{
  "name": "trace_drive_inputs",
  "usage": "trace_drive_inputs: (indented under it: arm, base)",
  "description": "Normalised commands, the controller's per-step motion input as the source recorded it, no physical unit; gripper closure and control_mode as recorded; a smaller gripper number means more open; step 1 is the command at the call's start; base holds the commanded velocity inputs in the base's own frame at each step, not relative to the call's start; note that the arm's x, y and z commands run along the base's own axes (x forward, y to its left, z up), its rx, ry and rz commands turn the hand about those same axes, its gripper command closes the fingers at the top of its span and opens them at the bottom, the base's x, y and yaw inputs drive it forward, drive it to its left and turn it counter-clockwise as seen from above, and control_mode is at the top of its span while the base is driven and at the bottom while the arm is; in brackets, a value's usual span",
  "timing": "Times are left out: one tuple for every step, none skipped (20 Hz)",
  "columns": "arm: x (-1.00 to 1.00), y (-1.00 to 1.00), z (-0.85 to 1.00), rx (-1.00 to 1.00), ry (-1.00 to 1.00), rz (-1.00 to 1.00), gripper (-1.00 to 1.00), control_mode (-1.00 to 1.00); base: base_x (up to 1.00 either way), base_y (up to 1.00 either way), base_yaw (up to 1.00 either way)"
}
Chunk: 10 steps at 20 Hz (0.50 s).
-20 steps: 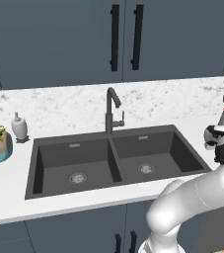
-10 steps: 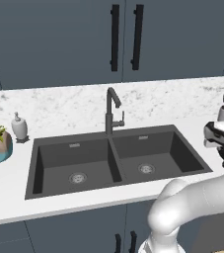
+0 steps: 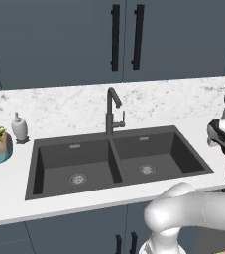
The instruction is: Pick the avocado from the sink and place it in the bowl. Then pick the bowl and place it in the microwave. Then close the microwave door and press the start button.
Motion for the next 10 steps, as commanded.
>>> trace_drive_inputs:
  arm:
    - [-0.71,0.46,0.24,-0.05,0.0,0.27,1.0,-1.0]
    - [-0.74,0.55,0.26,-0.06,0.0,0.29,1.0,-1.0]
    - [-0.66,0.56,0.27,-0.06,0.0,0.31,1.0,-1.0]
    - [-0.7,0.6,0.27,-0.07,0.0,0.33,1.0,-1.0]
    - [-0.69,0.58,0.32,-0.07,0.0,0.35,1.0,-1.0]
    - [-0.77,0.58,0.39,-0.06,0.0,0.36,1.0,-1.0]
    - [-0.84,0.51,0.46,-0.06,0.0,0.37,1.0,-1.0]
    - [-0.79,0.54,0.48,-0.04,0.0,0.4,1.0,-1.0]
    - [-0.7,0.61,0.45,-0.03,0.0,0.43,1.0,-1.0]
    - [-0.67,0.65,0.45,-0.03,0.0,0.47,1.0,-1.0]
  base:
    - [0.0,0.0,0.0]
    - [0.0,0.0,0.0]
    - [0.0,0.0,0.0]
    - [0.0,0.0,0.0]
    - [0.0,0.0,0.0]
    - [0.0,0.0,0.0]
    - [0.0,0.0,0.0]
    - [0.0,0.0,0.0]
    - [0.0,0.0,0.0]
    - [0.0,0.0,0.0]
